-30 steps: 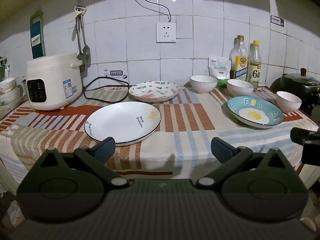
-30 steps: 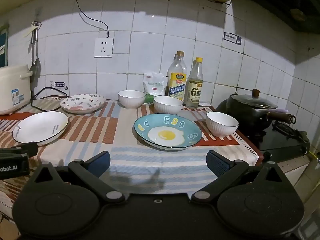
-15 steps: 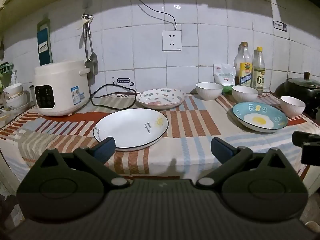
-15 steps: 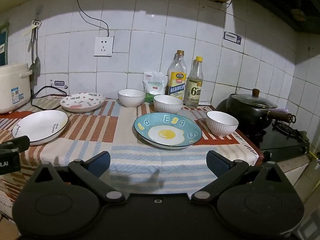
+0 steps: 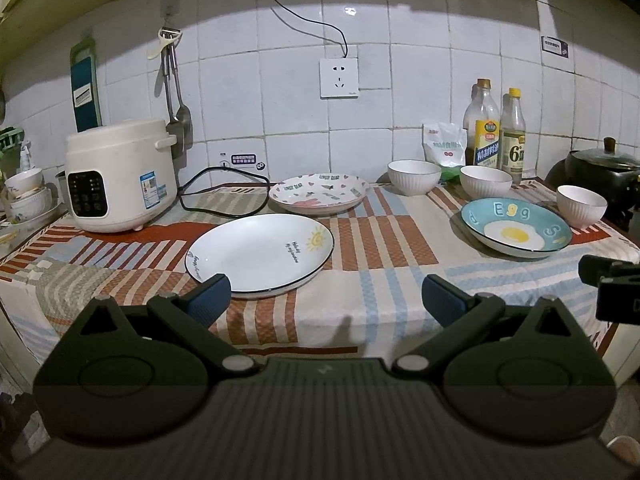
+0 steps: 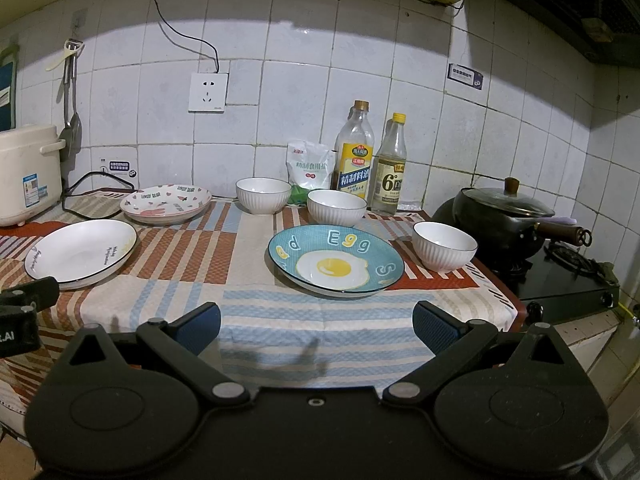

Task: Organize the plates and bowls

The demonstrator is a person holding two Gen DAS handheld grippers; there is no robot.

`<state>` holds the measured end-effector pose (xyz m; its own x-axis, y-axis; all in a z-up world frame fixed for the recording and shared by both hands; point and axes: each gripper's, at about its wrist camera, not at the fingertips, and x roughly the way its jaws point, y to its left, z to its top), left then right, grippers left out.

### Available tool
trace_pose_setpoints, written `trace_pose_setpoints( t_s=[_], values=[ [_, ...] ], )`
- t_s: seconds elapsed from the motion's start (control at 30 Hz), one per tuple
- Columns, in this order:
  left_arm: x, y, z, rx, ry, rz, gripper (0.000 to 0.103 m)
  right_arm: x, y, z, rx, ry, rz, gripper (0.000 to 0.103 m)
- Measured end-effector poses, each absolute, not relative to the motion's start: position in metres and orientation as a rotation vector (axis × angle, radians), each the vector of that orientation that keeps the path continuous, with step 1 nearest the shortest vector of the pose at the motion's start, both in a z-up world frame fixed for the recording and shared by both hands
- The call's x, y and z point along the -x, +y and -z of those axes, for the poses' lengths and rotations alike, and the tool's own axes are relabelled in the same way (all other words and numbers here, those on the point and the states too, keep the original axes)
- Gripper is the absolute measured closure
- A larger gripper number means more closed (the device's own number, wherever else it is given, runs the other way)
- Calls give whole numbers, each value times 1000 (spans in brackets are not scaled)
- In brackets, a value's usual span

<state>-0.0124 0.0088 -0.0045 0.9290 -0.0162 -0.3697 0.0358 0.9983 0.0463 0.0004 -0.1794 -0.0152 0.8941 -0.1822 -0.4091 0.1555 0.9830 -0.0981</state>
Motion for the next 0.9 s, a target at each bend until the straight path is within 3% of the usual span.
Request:
trace_pose_setpoints(
  t_s=[0.9],
  values=[
    [11, 3, 7, -54, 403, 25, 0, 0, -174, 18, 80, 426, 171, 0]
  ],
)
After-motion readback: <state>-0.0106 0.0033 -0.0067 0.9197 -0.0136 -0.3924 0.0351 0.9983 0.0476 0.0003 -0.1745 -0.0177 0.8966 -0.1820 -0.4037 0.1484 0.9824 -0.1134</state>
